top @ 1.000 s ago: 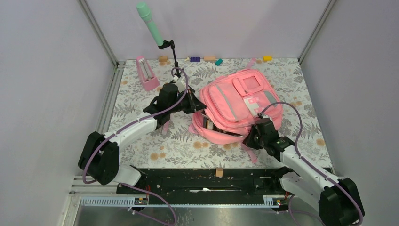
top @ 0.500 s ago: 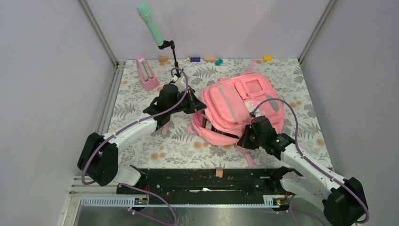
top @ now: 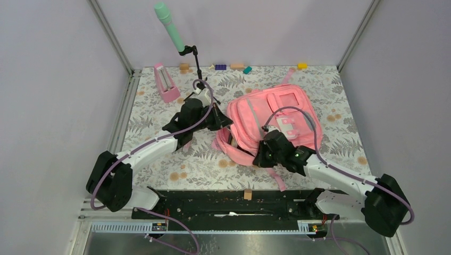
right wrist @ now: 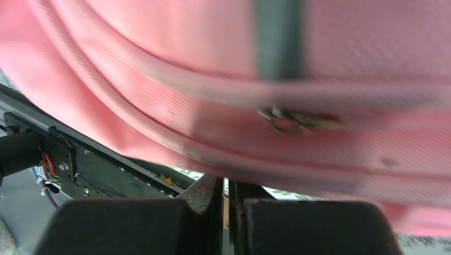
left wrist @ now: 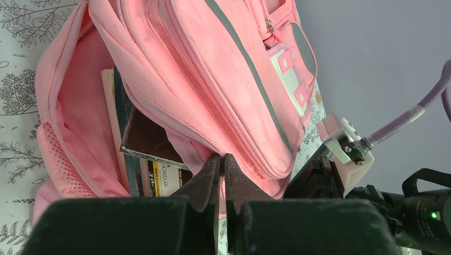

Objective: Pack the student bag
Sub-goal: Zip the student bag at the center of the board.

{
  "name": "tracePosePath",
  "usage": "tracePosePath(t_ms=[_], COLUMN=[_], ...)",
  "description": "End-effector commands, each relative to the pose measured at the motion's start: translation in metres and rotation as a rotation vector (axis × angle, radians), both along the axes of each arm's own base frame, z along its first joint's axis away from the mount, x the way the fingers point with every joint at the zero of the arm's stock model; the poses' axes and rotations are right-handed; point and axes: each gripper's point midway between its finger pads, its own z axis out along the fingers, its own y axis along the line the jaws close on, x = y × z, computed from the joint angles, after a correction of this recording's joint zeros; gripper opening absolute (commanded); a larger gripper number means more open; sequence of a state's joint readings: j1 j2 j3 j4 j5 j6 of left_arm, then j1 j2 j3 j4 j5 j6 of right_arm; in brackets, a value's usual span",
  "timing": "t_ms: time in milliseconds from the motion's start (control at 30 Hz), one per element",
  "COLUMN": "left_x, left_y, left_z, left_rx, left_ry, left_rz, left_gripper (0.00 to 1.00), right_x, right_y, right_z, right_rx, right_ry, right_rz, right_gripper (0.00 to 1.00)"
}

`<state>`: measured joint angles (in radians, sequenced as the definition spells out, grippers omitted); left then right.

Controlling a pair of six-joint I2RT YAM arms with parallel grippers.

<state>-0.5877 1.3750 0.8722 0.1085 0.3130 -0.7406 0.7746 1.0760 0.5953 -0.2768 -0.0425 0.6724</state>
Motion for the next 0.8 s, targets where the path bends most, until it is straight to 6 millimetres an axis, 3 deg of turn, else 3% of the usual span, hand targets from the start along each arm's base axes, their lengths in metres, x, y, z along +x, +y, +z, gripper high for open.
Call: tracePosePath(t_ms=[0,167,200,333,433,600,767], left_x=[-0.012,-0.018,-0.018,-0.021,-0.019,-0.009,0.003], left_y=[-0.013,-0.011,-0.008,0.013,0.03,0.048,0.047], left_z=[0.021,0.017,0.017,0.021,0.023,0.009,-0.008], left_rx=[-0.063,-0.086,-0.09,-0.098,-0.095,-0.056,-0.028], left_ry=[-0.062,-0.038,-0.037,-0.062,-0.068,-0.048,-0.002], left_rz=[-0.045,-0.02,-0.005,0.075,0.135,0.189,0.177], left_gripper=[0.0,0.0,0.04,0.42,0.62,0.74,0.73], right_x=[0.035,0.048,0.05,0.047,0.041,0.033,0.028], right_y=[0.061,0.075,0.075,0.07,0.066,0.06,0.054], right_z=[0.066,0.079,0.079,0.075,0.067,0.058,0.054], right_rx=[0.193,0.189,0.186,0.179,0.178,0.174,0.174], right_ry=[-0.18,-0.24,-0.247,-0.246,-0.225,-0.206,-0.198], right_rz=[0.034,0.026,0.018,0.014,0.014,0.017,0.01], right_gripper=[0.0,0.0,0.0,0.0,0.0,0.0,0.0])
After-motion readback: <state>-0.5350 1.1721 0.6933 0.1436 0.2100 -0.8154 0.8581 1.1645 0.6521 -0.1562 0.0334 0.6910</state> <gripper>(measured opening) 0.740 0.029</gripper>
